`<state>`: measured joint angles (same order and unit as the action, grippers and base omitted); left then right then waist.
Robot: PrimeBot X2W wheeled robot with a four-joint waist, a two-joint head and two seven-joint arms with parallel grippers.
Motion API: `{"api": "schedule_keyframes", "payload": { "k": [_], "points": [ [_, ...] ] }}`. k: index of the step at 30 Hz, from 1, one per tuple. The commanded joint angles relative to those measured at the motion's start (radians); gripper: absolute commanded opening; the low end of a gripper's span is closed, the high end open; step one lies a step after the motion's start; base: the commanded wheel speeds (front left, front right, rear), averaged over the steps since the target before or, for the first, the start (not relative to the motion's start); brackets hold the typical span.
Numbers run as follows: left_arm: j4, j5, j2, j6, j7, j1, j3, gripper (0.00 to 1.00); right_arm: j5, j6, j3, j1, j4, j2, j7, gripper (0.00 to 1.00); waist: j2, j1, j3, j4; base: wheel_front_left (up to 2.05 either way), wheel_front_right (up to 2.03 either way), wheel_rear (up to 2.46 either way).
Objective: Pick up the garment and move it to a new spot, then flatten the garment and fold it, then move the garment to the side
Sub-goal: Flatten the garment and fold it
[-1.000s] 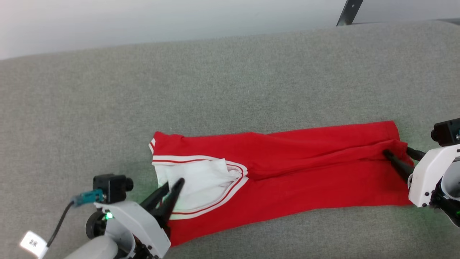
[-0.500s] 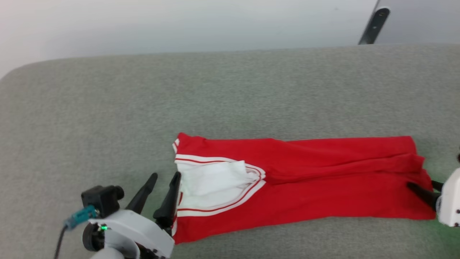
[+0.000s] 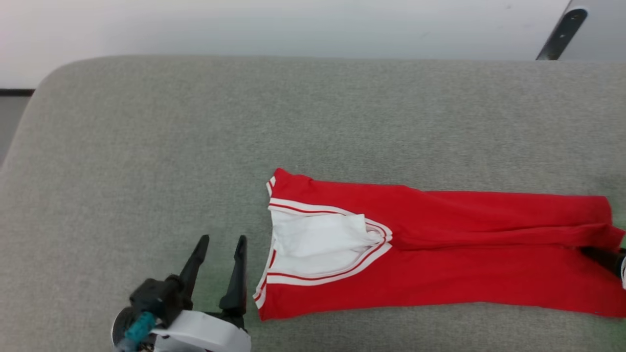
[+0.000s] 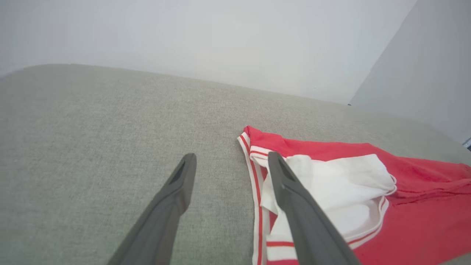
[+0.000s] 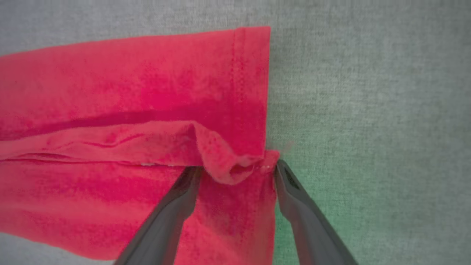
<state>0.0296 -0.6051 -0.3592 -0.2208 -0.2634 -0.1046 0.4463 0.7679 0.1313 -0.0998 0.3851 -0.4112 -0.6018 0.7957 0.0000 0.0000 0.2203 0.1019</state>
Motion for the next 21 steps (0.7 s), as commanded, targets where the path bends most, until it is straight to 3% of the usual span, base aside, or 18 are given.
{"api": "schedule_keyframes", "payload": {
  "k": [1, 12, 21],
  "points": [
    [0.001, 0.021, 0.005, 0.002, 0.0, 0.008, -0.007, 1.0, -0.014, -0.001, 0.007, 0.01, -0.005, 0.007, 0.007, 1.0, 0.0, 0.0, 0.009, 0.011, 0.0, 0.0, 0.0],
    [-0.008, 0.322, 0.15, 0.067, 0.0, 0.048, -0.161, 1.0, -0.133, -0.001, 0.044, 0.014, -0.108, 0.095, 0.13, 1.0, 0.0, 0.0, 0.036, 0.046, 0.0, 0.0, 0.0],
    [0.04, 0.392, 0.235, 0.156, 0.0, 0.066, -0.264, 1.0, -0.16, -0.001, 0.038, 0.003, -0.131, 0.134, 0.138, 1.0, 0.0, 0.0, 0.046, 0.046, 0.0, 0.0, 0.0]
  ]
}}
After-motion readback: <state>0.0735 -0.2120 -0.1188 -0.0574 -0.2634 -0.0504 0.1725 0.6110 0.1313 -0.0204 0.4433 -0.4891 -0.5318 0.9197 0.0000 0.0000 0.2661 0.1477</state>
